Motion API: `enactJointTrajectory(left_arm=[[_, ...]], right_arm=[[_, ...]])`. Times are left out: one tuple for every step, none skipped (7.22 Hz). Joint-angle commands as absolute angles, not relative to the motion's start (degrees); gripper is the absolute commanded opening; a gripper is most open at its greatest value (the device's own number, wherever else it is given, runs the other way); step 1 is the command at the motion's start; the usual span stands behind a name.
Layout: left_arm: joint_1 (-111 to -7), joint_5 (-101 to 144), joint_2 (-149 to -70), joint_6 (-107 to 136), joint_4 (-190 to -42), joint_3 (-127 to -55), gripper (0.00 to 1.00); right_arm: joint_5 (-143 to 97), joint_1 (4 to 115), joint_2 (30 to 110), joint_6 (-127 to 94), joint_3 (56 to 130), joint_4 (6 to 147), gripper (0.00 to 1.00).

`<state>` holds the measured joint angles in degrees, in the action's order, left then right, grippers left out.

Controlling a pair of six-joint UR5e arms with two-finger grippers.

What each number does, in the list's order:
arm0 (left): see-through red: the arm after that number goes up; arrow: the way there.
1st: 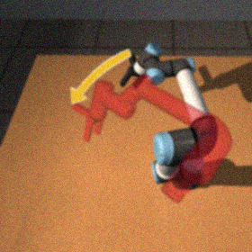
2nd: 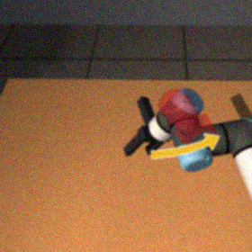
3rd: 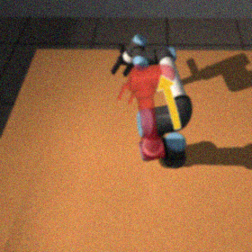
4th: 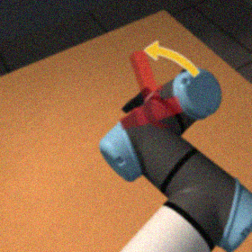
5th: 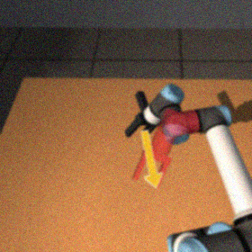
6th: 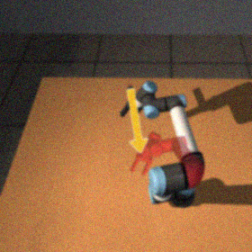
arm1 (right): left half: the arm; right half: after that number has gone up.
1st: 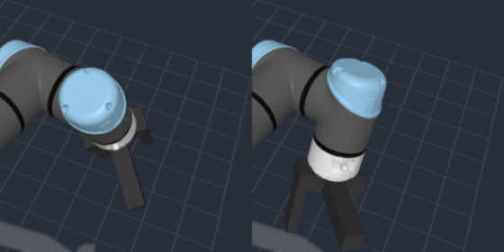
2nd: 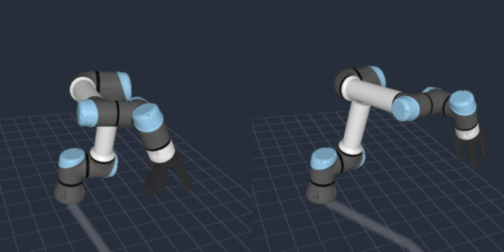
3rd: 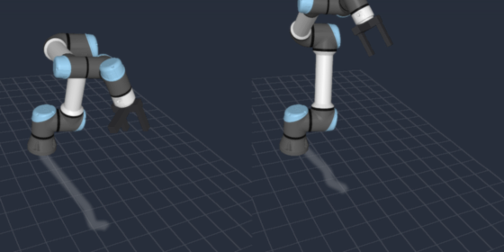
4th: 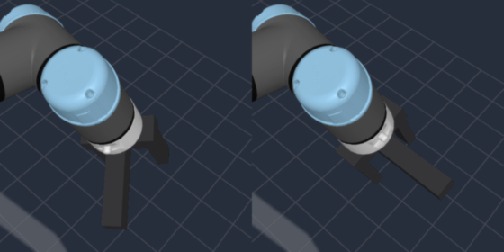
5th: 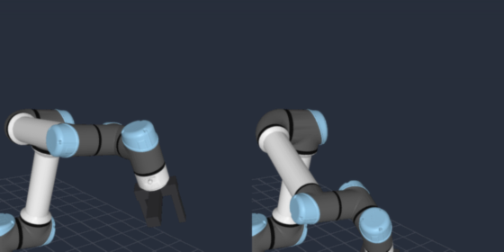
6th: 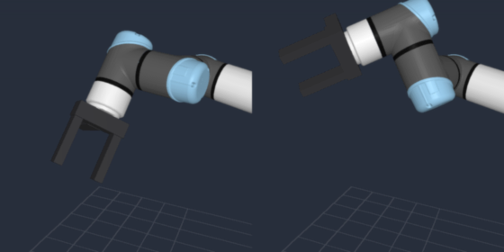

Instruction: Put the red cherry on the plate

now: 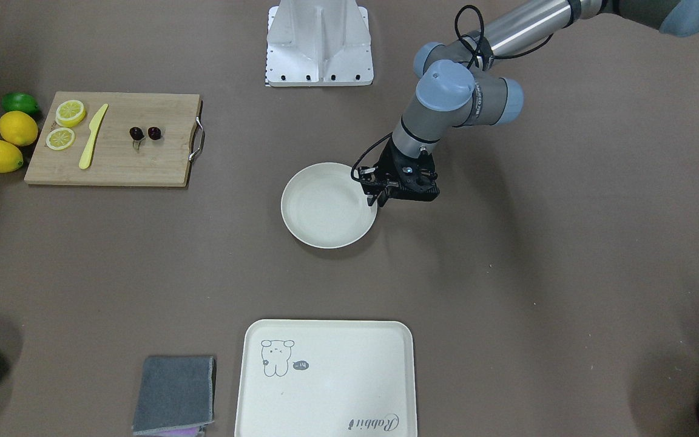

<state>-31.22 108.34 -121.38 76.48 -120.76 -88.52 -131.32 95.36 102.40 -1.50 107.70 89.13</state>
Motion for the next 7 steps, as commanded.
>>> enactJointTrajectory(left_arm=[[-33.0, 109.0, -118.0, 75.2, -121.3, -91.6, 0.98], [-35.7, 112.4, -113.0, 71.8, -120.5, -97.0, 0.98], [-42.1, 119.0, -108.9, 69.5, -120.4, -99.8, 0.98], [-47.5, 123.9, -107.8, 66.3, -120.4, -100.7, 0.98], [-51.6, 126.1, -103.7, 59.9, -120.4, -102.4, 0.98], [-56.6, 130.5, -97.9, 52.4, -120.4, -104.6, 0.98], [-63.9, 136.2, -93.6, 44.5, -120.4, -104.9, 0.98]], right_arm=[[-131.4, 95.4, 102.4, -1.5, 107.7, 89.2, 1.0], [-131.4, 95.4, 102.3, -1.5, 107.8, 89.2, 1.0], [-131.4, 95.4, 102.3, -1.5, 107.8, 89.2, 1.0], [-132.3, 95.4, 102.3, -1.5, 107.8, 89.2, 1.0], [-132.8, 95.4, 102.4, -1.6, 107.8, 89.2, 1.0], [-132.9, 95.4, 102.4, -1.5, 107.8, 89.2, 1.0], [-133.5, 95.4, 102.4, -1.5, 107.8, 89.2, 1.0]])
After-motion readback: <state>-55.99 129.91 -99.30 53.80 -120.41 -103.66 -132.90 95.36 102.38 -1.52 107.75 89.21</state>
